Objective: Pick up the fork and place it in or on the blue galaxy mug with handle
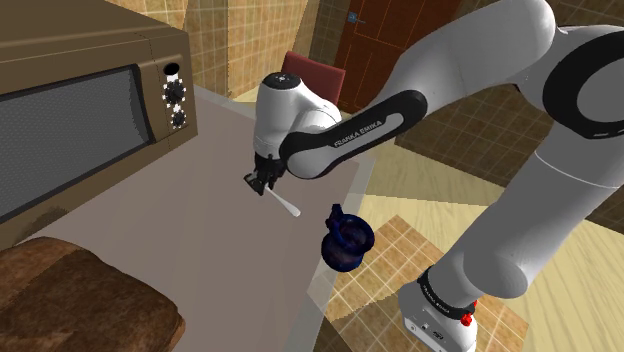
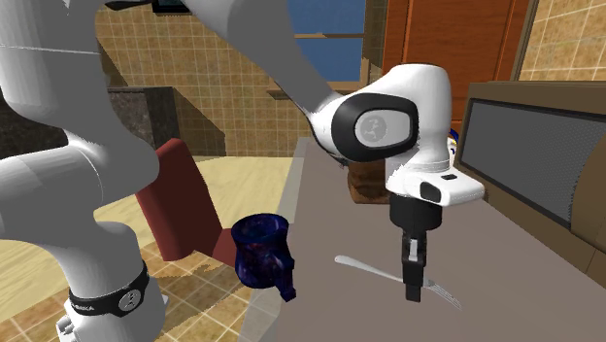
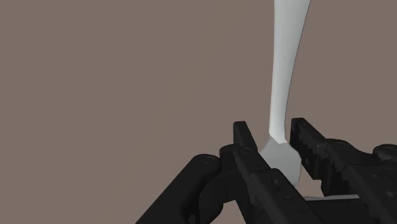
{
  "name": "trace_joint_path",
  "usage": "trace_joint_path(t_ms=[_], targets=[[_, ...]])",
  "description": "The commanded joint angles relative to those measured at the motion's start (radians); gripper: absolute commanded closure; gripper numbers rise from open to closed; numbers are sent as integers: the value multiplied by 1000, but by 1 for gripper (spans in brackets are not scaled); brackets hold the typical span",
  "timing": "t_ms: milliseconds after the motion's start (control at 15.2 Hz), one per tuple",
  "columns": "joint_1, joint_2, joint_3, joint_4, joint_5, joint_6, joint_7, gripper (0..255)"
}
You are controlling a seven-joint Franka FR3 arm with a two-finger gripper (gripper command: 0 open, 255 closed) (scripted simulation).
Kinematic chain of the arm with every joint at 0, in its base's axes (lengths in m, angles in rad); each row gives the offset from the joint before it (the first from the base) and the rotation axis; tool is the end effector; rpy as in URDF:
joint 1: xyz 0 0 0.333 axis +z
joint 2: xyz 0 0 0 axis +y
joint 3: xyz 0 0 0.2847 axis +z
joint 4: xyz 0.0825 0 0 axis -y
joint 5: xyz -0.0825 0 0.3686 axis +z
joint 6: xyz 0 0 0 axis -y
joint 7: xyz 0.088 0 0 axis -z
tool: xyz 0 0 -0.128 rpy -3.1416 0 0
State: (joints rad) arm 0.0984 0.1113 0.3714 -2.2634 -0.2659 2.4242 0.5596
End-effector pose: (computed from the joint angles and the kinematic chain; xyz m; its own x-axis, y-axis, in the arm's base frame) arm 0.4688 0.2339 0.2793 0.9874 0.1073 0.1162 0.0961 -0.9905 0.0980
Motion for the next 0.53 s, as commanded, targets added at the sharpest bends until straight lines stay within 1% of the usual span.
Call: trace_joint_path(t_ms=[0,462], targets=[[-2,-21,3,8,19,-26,-17,255],[-5,-82,9,40,69,-110,-61,255]])
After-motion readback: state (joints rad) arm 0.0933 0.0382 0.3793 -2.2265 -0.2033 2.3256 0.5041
